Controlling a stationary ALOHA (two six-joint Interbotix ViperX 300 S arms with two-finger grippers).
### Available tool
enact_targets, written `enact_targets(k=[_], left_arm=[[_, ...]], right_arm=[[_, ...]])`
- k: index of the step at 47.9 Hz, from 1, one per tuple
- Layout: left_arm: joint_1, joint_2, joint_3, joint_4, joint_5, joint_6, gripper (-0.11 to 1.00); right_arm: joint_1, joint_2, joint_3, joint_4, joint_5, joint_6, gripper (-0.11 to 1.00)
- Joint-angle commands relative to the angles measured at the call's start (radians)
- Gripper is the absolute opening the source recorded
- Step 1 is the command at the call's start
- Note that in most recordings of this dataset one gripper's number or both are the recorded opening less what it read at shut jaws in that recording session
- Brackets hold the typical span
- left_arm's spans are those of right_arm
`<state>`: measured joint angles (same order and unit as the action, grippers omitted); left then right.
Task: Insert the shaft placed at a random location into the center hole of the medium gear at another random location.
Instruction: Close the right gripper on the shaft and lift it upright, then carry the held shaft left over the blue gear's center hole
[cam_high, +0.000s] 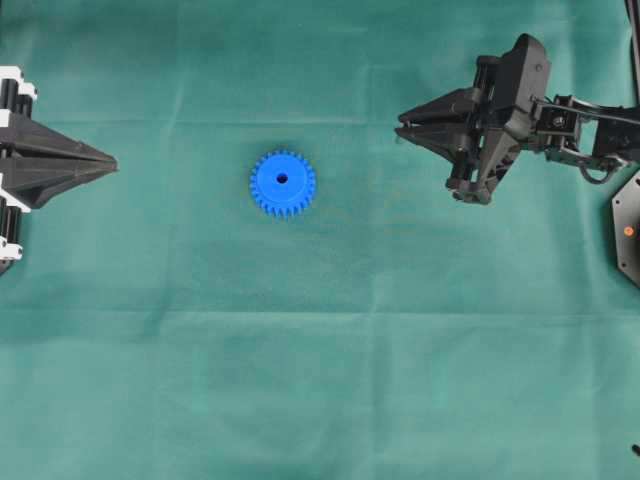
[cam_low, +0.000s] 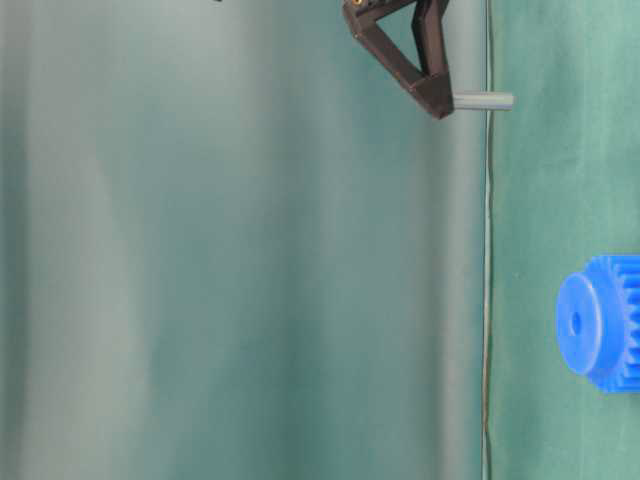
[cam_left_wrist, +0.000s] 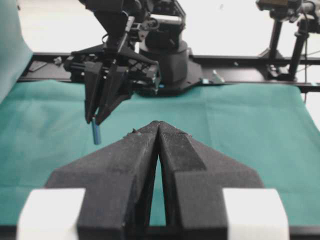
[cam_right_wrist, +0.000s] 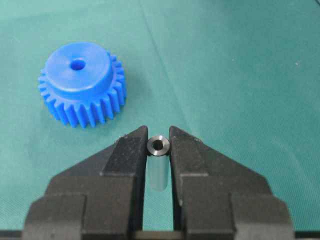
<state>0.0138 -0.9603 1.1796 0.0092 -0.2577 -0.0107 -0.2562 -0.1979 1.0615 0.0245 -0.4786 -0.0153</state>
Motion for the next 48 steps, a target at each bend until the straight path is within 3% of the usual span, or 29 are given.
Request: enact_targets(k=[1,34,48], left_arm=[[0.003,0.009,-0.017,0.002,-0.003,-0.002,0.0],[0.003,0.009,-0.017,0.002,-0.003,-0.002,0.0],[0.003,0.009,-0.017,0.002,-0.003,-0.002,0.0]], right_arm=[[0.009,0.002,-0.037,0.0,-0.003,-0.009,0.13],[0.1,0.249,-0.367,0.002,0.037,-0.011,0.13],[0.109,0.319,-0.453,0.0,0.048,-0.014,0.13]])
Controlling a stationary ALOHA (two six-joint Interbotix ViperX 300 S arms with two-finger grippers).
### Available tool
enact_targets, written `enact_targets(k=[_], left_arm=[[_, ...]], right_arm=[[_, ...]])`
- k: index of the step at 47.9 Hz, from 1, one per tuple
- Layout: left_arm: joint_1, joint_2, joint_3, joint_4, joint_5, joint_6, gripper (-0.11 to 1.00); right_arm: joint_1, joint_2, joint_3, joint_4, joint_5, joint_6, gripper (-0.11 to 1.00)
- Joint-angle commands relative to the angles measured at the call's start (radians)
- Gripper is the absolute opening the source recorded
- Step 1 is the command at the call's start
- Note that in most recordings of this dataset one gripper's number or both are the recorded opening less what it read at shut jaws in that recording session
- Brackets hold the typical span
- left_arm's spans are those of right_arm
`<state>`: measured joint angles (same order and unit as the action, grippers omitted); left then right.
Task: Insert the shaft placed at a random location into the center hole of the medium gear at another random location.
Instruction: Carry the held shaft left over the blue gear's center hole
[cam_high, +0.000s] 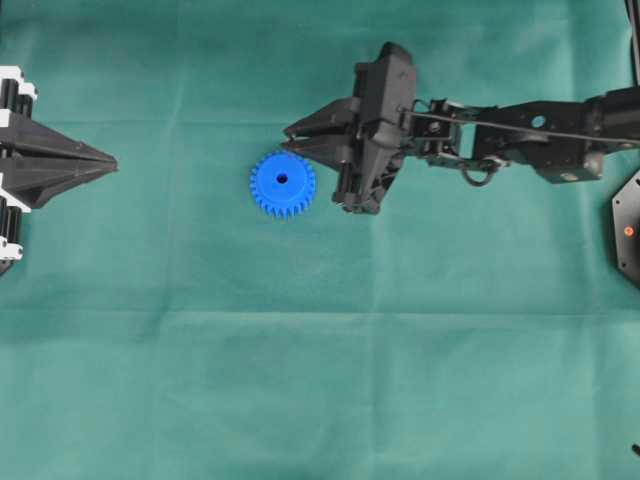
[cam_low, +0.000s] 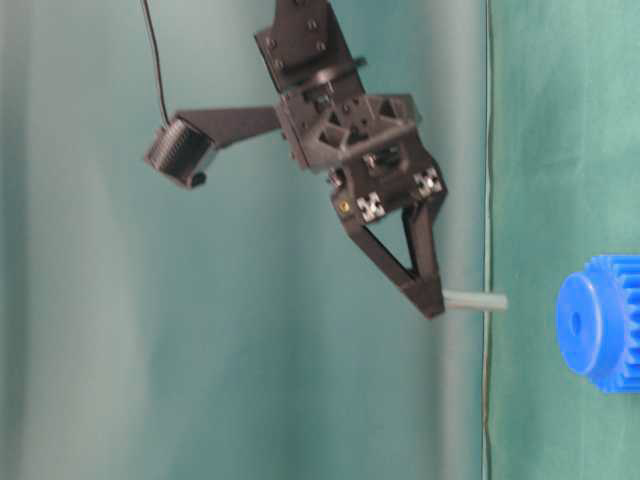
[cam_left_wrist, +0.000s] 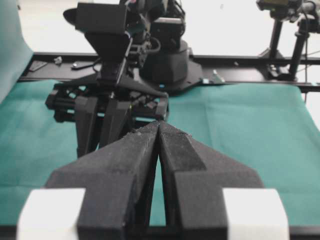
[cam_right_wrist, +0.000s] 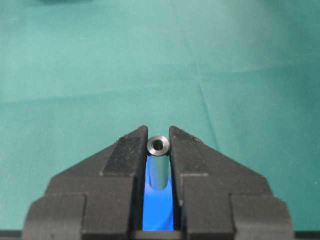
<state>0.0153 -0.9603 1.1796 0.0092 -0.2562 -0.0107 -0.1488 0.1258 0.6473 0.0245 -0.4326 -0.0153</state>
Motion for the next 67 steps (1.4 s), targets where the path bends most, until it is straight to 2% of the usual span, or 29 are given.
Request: enact_targets(k=[1,43,67], left_arm=[[0.002,0.009,-0.017,0.002,-0.005,-0.002,0.0],[0.002,0.009,-0.018,0.003,-0.005,0.0,0.0],[0.002,0.008,-0.018,0.002,-0.005,0.0,0.0]], right_arm=[[0.002,-0.003,-0.041,-0.002,0.002,-0.014,0.13],[0.018,0.017,-0.058,0.003,0.015,-0.006,0.13],[0.031,0.072,-0.074,0.011,0.011,0.0,0.13]])
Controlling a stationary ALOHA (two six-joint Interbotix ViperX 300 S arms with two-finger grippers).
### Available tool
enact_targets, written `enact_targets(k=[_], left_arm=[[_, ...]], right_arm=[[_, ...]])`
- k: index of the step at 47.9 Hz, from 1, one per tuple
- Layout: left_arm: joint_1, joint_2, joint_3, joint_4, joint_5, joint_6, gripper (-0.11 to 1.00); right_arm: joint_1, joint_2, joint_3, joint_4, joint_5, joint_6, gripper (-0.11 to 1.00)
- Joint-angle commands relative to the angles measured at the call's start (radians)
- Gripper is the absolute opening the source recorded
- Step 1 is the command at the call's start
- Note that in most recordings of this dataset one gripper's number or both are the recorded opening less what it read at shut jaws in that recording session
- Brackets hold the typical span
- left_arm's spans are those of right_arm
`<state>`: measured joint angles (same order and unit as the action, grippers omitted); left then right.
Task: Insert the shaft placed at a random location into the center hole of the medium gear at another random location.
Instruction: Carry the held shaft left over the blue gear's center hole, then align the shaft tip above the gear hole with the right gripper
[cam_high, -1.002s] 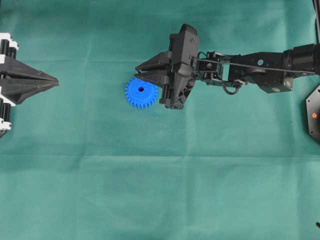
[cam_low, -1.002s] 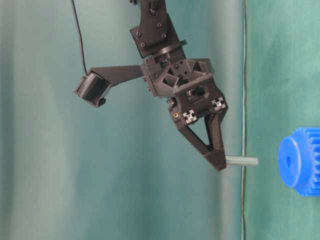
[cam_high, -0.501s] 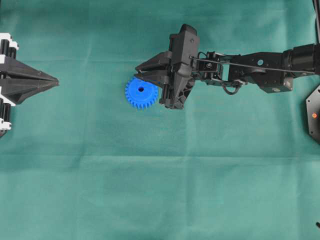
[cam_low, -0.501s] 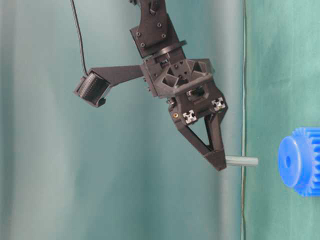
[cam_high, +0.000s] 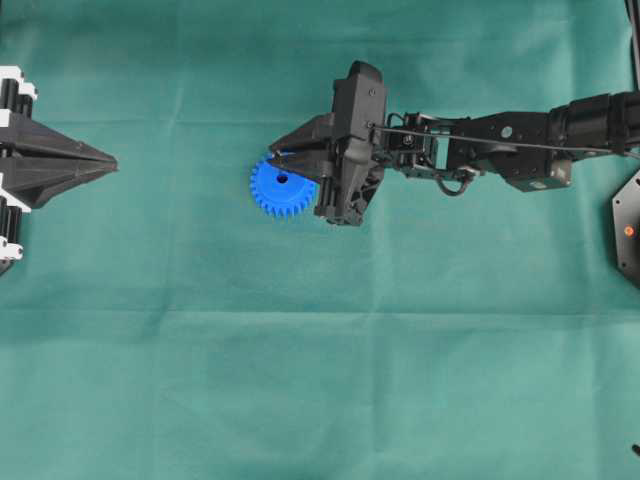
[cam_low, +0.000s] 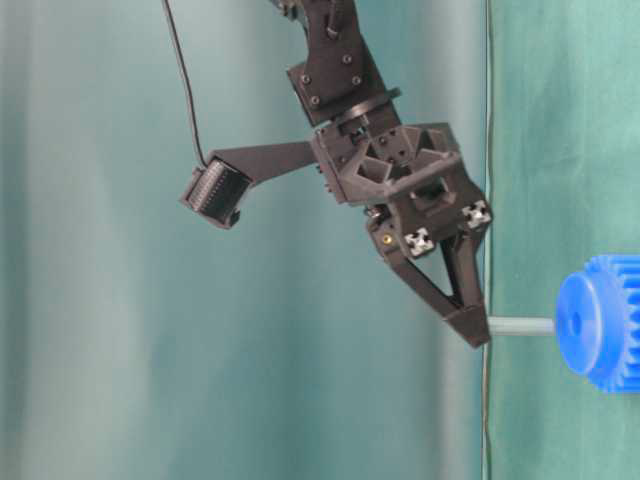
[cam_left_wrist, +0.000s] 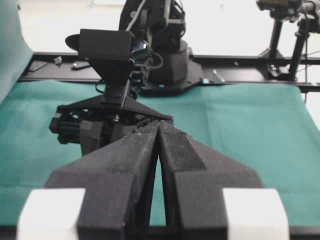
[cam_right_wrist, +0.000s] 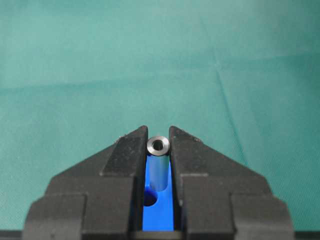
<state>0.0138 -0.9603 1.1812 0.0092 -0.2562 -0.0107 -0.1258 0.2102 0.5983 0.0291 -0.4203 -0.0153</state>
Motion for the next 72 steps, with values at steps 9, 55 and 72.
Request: enact_targets(k=[9,55,72], left_arm=[[0.005,0.009,-0.02,0.003,-0.009,0.0,0.0],[0.008,0.008,-0.02,0.003,-0.009,0.0,0.0],[0.008,0.009,-0.02,0.003,-0.009,-0.002,0.0]], right_arm=[[0.014,-0.002,-0.026,0.009,-0.003,0.0,0.13],[0.015,-0.064,-0.025,0.008,0.032,-0.006,0.13],[0.015,-0.087,-0.021,0.006,0.049,-0.009,0.13]])
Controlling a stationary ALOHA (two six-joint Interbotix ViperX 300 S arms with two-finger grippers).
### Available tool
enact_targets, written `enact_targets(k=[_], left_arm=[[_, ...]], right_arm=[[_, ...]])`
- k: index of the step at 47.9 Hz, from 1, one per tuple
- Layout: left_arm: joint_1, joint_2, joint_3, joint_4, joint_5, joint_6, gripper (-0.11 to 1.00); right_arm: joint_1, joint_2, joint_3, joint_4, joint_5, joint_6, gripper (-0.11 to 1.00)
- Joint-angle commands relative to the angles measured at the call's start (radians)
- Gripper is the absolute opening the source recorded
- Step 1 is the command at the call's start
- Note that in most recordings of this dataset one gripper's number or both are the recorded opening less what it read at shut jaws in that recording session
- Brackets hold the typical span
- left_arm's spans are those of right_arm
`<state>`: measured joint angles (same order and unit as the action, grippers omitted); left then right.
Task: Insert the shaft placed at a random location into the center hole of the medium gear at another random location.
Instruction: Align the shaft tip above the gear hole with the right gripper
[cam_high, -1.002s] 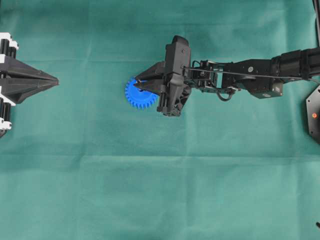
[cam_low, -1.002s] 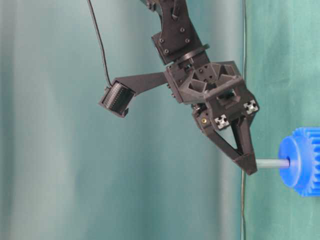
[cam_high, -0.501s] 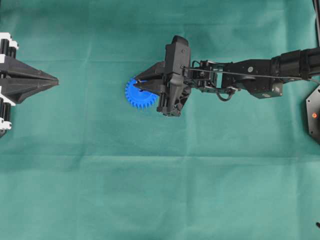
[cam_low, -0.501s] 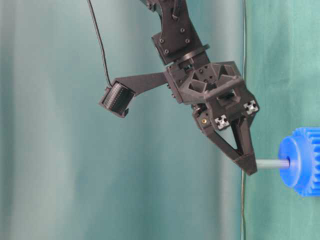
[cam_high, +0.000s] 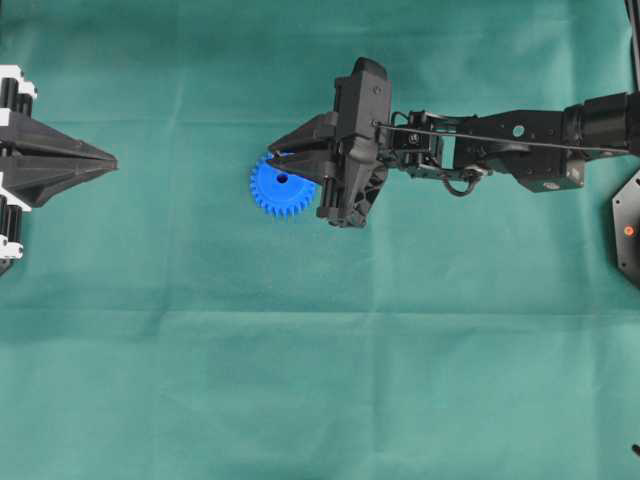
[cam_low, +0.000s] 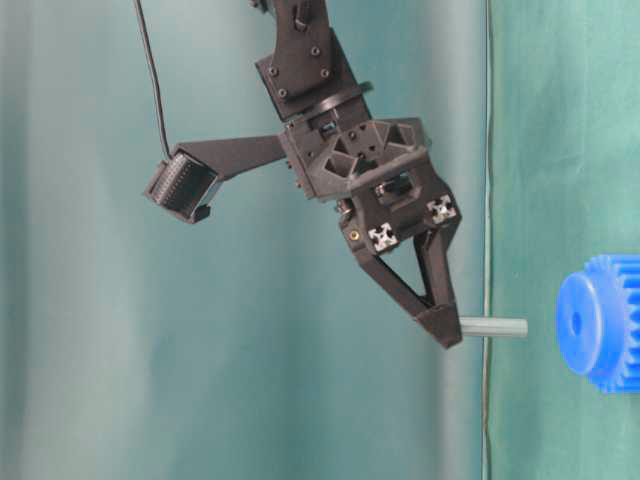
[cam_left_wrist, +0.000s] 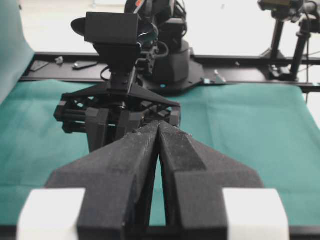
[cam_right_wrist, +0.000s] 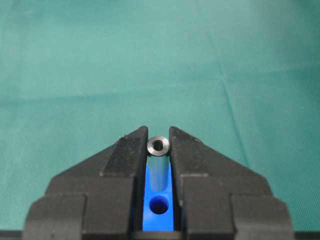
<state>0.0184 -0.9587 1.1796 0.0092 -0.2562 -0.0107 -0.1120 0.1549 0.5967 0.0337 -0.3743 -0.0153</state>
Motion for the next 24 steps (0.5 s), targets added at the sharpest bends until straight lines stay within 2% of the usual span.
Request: enact_targets(k=[1,24], left_arm=[[0.003,0.006,-0.018,0.002,-0.009,-0.002,0.0],[0.003,0.006,-0.017,0.003,-0.009,-0.002,0.0]], right_arm=[[0.002,-0.031,-0.02,0.002,0.003,-0.009,0.13],[0.0,0.052,-0.037,0.003,-0.012,-0.011,0.13]])
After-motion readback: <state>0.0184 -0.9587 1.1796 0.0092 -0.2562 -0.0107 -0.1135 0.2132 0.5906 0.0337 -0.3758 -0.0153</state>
